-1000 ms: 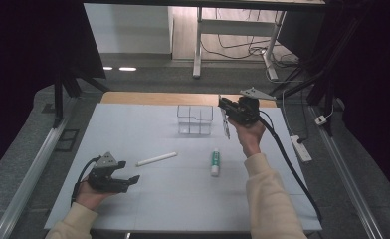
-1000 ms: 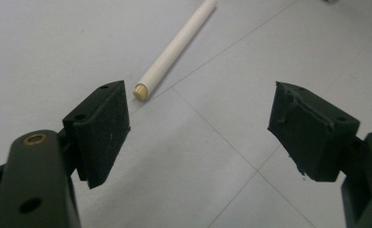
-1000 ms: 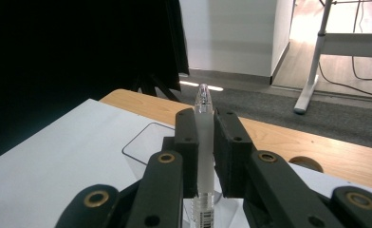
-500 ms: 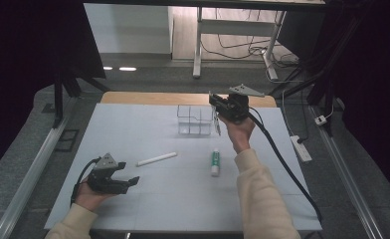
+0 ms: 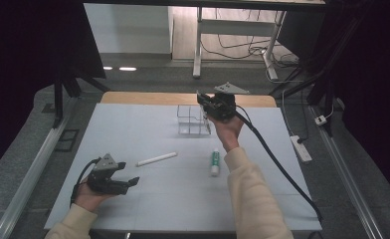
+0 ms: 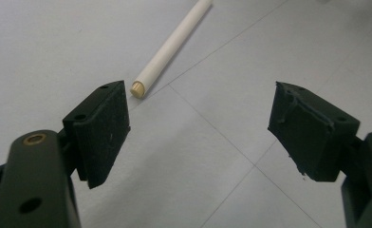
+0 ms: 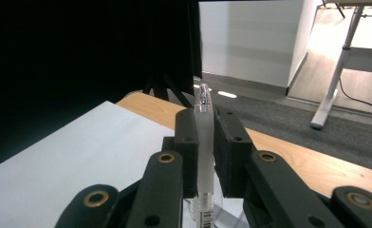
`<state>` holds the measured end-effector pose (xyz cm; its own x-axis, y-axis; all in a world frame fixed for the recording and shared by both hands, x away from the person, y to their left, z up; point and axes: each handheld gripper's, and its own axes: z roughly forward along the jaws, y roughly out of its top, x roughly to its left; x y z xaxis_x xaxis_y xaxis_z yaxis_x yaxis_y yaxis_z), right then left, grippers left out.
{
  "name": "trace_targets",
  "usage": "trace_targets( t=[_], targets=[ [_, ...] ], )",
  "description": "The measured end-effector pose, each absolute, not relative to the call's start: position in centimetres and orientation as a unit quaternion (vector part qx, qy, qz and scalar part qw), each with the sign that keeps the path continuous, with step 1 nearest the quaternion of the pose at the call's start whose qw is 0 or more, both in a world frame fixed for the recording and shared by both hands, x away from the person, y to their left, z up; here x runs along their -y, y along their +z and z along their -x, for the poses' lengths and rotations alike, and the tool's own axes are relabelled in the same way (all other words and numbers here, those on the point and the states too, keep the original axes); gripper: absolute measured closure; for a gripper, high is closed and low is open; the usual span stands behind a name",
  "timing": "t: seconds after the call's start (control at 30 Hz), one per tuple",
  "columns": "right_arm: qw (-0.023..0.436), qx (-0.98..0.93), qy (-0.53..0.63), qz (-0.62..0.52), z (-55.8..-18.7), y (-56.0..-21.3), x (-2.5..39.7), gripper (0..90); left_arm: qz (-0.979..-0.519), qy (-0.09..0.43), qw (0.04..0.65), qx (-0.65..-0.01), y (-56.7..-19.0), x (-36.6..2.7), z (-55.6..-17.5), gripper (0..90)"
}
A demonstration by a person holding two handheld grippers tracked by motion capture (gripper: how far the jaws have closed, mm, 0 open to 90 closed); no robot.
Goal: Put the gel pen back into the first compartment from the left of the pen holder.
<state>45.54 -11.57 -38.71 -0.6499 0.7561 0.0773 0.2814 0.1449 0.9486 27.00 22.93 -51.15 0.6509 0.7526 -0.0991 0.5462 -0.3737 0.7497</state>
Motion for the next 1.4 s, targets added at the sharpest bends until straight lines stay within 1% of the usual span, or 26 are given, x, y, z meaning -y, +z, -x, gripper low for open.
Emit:
trace_targets(
  t=[0.37, 0.77, 1.4],
  targets=[
    [0.217, -0.726, 0.548, -0.355, -46.5, -38.8, 10.4, 80.1, -0.819, 0.13, 0.393, -0.397, -51.3, -23.1, -27.0, 21.4],
    [0.216, -0.726, 0.55, -0.351, -47.8, -39.7, 9.7, 80.1, -0.819, 0.13, 0.392, -0.399, -51.4, -23.2, -27.2, 21.4],
    [0.222, -0.721, 0.559, -0.345, -49.5, -39.3, 8.2, 80.0, -0.818, 0.128, 0.393, -0.4, -51.4, -23.3, -27.2, 21.4]
  ],
)
